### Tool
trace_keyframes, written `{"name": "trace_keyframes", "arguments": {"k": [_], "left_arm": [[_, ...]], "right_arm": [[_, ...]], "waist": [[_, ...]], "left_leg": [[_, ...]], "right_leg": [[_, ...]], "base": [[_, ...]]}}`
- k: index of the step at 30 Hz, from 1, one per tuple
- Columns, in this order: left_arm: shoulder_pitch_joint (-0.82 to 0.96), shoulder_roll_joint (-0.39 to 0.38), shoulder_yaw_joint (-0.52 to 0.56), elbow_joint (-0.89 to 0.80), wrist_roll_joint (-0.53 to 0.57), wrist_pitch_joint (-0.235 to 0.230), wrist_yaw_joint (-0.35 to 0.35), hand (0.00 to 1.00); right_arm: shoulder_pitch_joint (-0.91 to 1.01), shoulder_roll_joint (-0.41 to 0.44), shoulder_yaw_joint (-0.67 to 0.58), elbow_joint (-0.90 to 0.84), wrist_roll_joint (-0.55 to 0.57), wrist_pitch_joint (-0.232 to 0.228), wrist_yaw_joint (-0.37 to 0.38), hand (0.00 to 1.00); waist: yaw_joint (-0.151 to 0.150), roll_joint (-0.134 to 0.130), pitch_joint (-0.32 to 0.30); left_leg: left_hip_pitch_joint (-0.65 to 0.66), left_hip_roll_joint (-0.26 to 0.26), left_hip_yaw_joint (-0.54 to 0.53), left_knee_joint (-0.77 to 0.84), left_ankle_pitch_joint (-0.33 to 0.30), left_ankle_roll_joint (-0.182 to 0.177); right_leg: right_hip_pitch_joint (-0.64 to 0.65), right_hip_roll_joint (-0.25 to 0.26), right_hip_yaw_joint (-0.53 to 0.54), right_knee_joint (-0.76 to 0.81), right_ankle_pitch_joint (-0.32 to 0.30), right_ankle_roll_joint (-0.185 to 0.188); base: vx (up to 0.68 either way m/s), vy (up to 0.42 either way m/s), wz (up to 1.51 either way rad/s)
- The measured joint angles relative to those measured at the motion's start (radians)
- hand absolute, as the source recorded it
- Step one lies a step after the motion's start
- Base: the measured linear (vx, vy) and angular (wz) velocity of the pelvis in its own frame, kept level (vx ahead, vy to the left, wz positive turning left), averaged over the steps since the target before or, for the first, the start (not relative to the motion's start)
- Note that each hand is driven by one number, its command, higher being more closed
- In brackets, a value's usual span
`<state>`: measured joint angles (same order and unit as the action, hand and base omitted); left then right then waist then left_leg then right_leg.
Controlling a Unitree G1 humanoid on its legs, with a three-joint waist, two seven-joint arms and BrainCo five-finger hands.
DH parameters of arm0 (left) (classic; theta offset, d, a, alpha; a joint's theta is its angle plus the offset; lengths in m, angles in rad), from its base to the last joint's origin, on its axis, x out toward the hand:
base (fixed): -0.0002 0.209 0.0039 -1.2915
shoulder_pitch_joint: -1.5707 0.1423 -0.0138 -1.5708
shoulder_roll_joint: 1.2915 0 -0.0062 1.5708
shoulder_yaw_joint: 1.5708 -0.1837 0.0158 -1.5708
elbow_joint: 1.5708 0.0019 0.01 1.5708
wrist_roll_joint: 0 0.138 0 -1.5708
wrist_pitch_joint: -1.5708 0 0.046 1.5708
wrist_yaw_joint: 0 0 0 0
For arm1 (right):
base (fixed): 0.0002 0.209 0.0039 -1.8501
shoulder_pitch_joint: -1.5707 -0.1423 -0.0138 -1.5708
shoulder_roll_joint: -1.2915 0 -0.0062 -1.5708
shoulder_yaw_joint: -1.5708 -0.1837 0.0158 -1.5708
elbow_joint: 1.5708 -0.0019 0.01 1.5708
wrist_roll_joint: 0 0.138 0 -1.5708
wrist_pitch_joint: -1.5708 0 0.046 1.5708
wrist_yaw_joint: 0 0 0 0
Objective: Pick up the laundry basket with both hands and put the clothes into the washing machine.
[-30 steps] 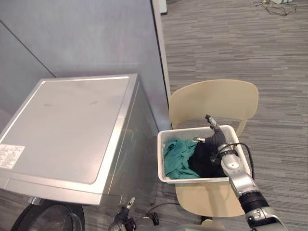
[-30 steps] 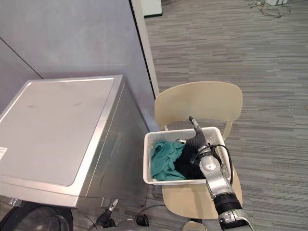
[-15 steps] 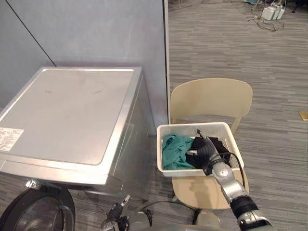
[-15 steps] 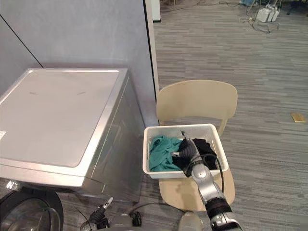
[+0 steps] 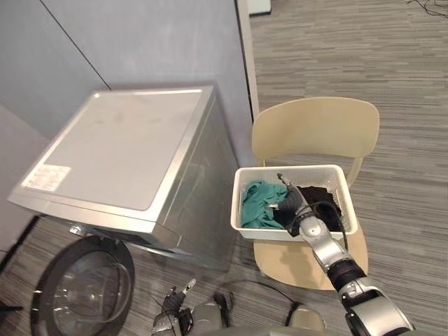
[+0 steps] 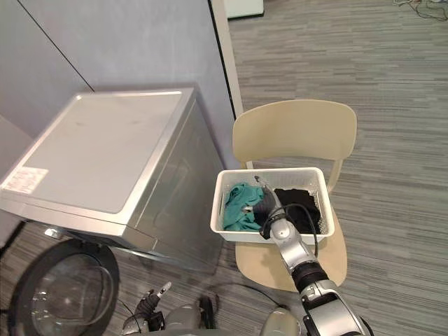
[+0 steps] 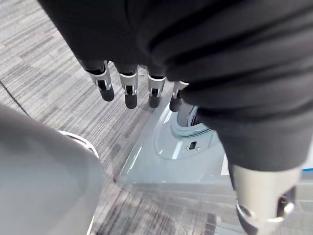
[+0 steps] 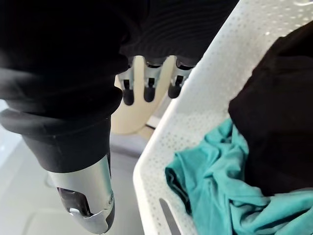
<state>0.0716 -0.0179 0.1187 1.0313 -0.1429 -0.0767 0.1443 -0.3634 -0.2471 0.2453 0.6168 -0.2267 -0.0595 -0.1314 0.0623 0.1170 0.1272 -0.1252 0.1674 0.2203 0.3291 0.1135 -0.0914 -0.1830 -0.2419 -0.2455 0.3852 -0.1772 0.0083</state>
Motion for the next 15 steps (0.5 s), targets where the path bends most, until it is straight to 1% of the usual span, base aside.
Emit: {"name": "trace_keyframes", "arguments": {"k": [1,2,3,5,6,7,8,9,10,11,12,13,14,15], "left_arm": [[0.005,-0.019,-0.001,0.002,0.002,-0.001,0.006,0.00],[0.006,-0.025,-0.001,0.004,0.008,-0.001,0.010,0.00],[0.004,-0.031,-0.005,0.014,0.015,0.000,0.011,0.00],[0.003,-0.029,-0.008,0.020,0.020,0.001,0.012,0.00],[0.003,-0.029,-0.009,0.020,0.020,0.002,0.013,0.00],[0.003,-0.029,-0.016,0.021,0.020,0.002,0.012,0.00],[0.002,-0.026,-0.032,0.021,0.020,0.001,0.012,0.00],[0.002,-0.025,-0.039,0.020,0.020,0.001,0.012,0.00],[0.002,-0.025,-0.046,0.021,0.021,0.002,0.012,0.00],[0.003,-0.026,-0.048,0.021,0.030,0.002,0.011,0.00],[0.002,-0.027,-0.050,0.021,0.036,0.002,0.010,0.00],[0.000,-0.016,-0.050,0.021,0.043,0.004,0.010,0.00],[0.006,-0.012,-0.050,0.020,0.046,0.004,0.010,0.00],[0.007,-0.012,-0.049,0.020,0.046,0.004,0.011,0.00]], "right_arm": [[0.002,-0.011,-0.013,0.000,-0.002,0.000,-0.001,0.00],[0.002,-0.015,-0.015,-0.001,-0.004,0.000,-0.001,0.00],[0.005,-0.019,-0.020,-0.003,-0.012,0.000,-0.002,0.00],[0.019,-0.022,-0.021,-0.003,-0.015,0.005,-0.002,0.00],[0.024,-0.021,-0.020,-0.003,-0.020,0.007,-0.002,0.00],[0.033,-0.019,-0.021,-0.003,-0.020,0.011,-0.002,0.00],[0.047,-0.018,-0.023,-0.003,-0.020,0.015,-0.002,0.00],[0.054,-0.018,-0.028,-0.002,-0.020,0.020,-0.003,0.00],[0.067,-0.013,-0.044,-0.002,-0.020,0.026,-0.005,0.00],[0.076,-0.009,-0.054,-0.002,-0.019,0.026,-0.005,0.00],[0.081,-0.005,-0.060,-0.002,-0.019,0.026,-0.005,0.00],[0.096,0.012,-0.071,-0.001,-0.018,0.028,-0.005,0.00],[0.112,0.021,-0.071,-0.001,-0.018,0.028,-0.005,0.00],[0.118,0.024,-0.072,-0.001,-0.018,0.027,-0.005,0.00]], "waist": [[-0.009,0.017,0.000],[-0.018,0.026,-0.002],[-0.027,0.040,-0.010],[-0.026,0.051,-0.015],[-0.026,0.056,-0.018],[-0.025,0.056,-0.017],[-0.026,0.058,-0.018],[-0.026,0.058,-0.019],[-0.026,0.061,-0.020],[-0.026,0.068,-0.019],[-0.024,0.067,-0.018],[-0.024,0.055,-0.017],[-0.027,0.049,-0.018],[-0.026,0.048,-0.019]], "left_leg": [[0.036,-0.003,0.000,0.022,-0.008,-0.002],[0.050,-0.006,0.000,0.016,-0.009,-0.003],[0.060,-0.010,-0.003,-0.032,-0.013,-0.010],[0.074,-0.011,-0.006,-0.121,-0.031,-0.034],[0.076,-0.011,-0.012,-0.140,-0.038,-0.044],[0.080,-0.011,-0.025,-0.164,-0.052,-0.048],[0.089,-0.010,-0.032,-0.191,-0.077,-0.045],[0.092,-0.010,-0.032,-0.199,-0.092,-0.041],[0.101,-0.011,-0.032,-0.217,-0.122,-0.037],[0.111,-0.010,-0.031,-0.234,-0.164,-0.020],[0.117,-0.014,-0.027,-0.244,-0.176,-0.016],[0.120,-0.036,-0.023,-0.246,-0.175,-0.011],[0.131,-0.057,-0.014,-0.252,-0.179,-0.005],[0.138,-0.067,-0.008,-0.259,-0.180,-0.004]], "right_leg": [[0.015,-0.010,-0.002,-0.029,0.022,0.010],[0.020,-0.010,-0.009,-0.049,0.037,0.016],[0.022,-0.005,-0.025,-0.087,0.064,0.025],[0.029,0.013,-0.049,-0.166,0.115,0.054],[0.038,0.018,-0.059,-0.192,0.133,0.057],[0.052,0.026,-0.074,-0.226,0.156,0.066],[0.073,0.034,-0.091,-0.264,0.185,0.072],[0.081,0.036,-0.098,-0.279,0.197,0.077],[0.097,0.040,-0.109,-0.307,0.221,0.085],[0.114,0.052,-0.114,-0.337,0.247,0.094],[0.122,0.052,-0.113,-0.356,0.261,0.099],[0.146,0.044,-0.091,-0.404,0.293,0.106],[0.167,0.030,-0.078,-0.441,0.320,0.120],[0.175,0.022,-0.074,-0.455,0.330,0.126]], "base": [[-0.12,0.032,0.18],[-0.16,0.114,0.35],[-0.13,0.139,0.38],[-0.16,0.185,0.37],[-0.12,0.177,0.32],[-0.12,0.195,0.32],[-0.11,0.203,0.32],[-0.12,0.213,0.32],[-0.11,0.208,0.24],[-0.11,0.198,0.17],[-0.10,0.182,0.09],[-0.09,0.165,0.04],[-0.09,0.162,0.01],[-0.09,0.138,-0.13]]}}
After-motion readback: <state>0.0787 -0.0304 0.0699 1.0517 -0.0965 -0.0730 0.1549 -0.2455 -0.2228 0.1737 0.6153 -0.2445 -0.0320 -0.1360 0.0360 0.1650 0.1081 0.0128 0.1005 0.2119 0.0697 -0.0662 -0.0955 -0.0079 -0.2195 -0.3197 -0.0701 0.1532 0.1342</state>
